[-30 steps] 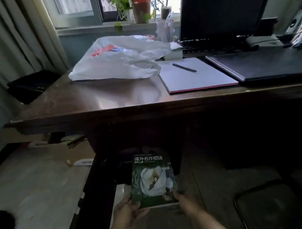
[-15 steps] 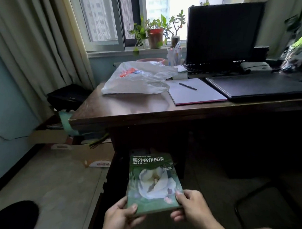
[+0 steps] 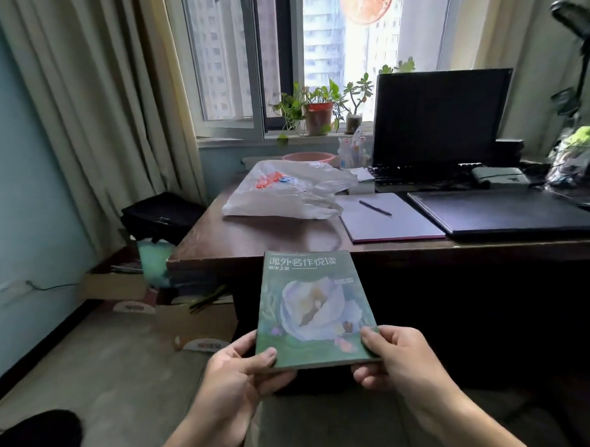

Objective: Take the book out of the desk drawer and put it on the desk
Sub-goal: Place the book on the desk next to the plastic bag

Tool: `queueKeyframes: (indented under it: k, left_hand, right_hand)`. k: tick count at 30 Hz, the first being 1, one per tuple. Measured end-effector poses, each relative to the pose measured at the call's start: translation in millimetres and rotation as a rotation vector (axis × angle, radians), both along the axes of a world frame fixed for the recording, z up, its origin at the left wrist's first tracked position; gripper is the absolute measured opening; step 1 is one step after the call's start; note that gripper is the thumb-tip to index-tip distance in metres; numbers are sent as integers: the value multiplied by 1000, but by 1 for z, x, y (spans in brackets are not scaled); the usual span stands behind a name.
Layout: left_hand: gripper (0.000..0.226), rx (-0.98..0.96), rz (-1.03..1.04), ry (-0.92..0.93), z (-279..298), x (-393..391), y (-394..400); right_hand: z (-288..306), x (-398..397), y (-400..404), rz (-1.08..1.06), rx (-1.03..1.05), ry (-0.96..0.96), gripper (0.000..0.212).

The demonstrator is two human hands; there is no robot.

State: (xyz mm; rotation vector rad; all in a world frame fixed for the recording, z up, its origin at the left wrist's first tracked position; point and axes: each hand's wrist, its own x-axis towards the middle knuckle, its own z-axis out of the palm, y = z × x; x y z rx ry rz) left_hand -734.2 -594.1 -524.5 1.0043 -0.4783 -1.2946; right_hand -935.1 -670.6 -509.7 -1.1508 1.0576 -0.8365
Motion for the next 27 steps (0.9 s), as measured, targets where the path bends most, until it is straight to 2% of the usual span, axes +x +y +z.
queueKeyframes:
  k: [7,13,15,18,27]
  left_hand:
    - [28,34,81,-15,39,25,-52]
    - [34,88,212,-21,42,49,-103]
    - [32,96,215,-16,42,52,-114]
    - [17,114,227,-11,43,58,-127]
    - [12,54,201,8,52,74,-153]
  right_hand:
    - [33,38,-53,-32,11,-68,25]
    - [34,73,-96,-110,66,-106,24]
    - [34,78,-108,-127,83,-108,23]
    - [37,83,-122,-141,106,-131,19]
    - [47,92,-146,-45,157,-255,16]
